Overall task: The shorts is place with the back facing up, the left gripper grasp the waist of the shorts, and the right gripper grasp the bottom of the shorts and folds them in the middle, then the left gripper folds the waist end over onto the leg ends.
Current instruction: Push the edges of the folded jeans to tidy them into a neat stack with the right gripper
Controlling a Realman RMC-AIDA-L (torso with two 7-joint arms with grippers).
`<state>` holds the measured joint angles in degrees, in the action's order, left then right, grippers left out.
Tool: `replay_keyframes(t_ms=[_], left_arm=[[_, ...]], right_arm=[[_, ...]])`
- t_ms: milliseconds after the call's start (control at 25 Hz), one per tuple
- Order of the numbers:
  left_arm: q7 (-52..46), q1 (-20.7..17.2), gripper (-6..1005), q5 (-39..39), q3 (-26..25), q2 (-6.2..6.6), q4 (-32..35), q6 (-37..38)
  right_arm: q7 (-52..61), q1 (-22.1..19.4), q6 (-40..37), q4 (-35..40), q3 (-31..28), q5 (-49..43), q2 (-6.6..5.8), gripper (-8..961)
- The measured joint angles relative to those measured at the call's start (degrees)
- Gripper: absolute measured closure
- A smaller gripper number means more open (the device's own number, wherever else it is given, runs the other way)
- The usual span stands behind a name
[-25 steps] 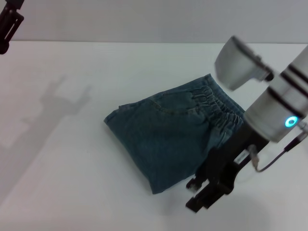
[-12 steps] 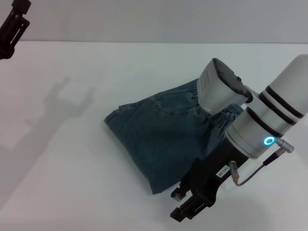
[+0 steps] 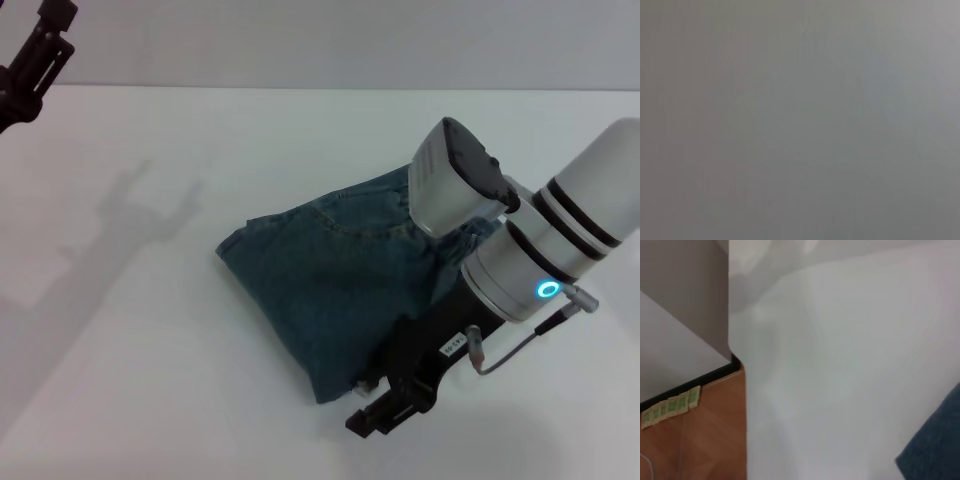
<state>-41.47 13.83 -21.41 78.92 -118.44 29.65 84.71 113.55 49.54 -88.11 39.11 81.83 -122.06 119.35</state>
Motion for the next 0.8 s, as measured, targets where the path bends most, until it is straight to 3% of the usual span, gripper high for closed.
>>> replay_keyframes(t_ms=[800], left_arm=[[0.1,0.0,153,0.2,0.4,-0.11,-0.7,-0.1]], right_arm=[[-1.7,1.0,6.8,0.2,2.2,3.8,0.00,434]])
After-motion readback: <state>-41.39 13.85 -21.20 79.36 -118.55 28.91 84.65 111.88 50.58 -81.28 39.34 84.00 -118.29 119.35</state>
